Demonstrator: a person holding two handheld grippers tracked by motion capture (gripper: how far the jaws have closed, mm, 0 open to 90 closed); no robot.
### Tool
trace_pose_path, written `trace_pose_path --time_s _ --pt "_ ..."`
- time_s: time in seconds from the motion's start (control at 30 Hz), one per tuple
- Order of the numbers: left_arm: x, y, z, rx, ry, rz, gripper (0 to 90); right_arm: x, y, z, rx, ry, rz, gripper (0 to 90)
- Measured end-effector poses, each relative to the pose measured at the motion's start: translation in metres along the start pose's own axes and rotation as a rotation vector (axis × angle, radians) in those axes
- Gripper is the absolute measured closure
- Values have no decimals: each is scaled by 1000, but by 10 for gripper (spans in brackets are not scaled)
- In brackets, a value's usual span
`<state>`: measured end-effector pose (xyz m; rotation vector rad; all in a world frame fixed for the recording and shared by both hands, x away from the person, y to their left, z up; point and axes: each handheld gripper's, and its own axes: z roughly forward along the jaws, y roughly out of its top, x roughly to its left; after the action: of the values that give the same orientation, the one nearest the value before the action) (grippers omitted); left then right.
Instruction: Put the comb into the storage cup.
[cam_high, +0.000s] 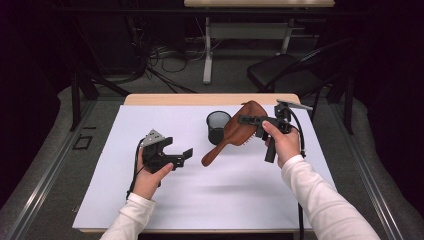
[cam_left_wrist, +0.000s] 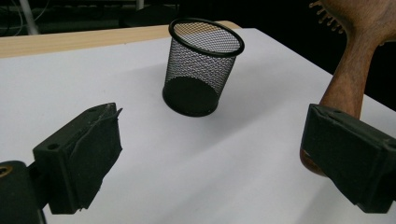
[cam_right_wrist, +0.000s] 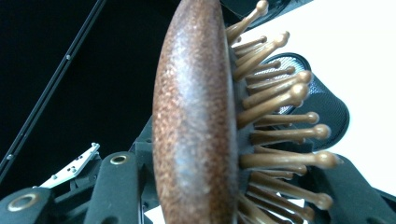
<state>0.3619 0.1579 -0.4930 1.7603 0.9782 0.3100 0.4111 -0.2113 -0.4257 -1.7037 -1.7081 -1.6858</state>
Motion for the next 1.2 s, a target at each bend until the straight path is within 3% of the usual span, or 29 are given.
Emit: trace_pose_path --time_s 0.13,0.43,1.2 --pt "3 -1 0 8 -7 -31 3 2 3 0 -1 -4 0 476" --pt "7 -1 -1 -3 -18 -44 2 6 11 0 -10 -19 -13 476" --pt "13 -1 -5 7 14 -65 2 18 43 1 -66 -76 -18 476"
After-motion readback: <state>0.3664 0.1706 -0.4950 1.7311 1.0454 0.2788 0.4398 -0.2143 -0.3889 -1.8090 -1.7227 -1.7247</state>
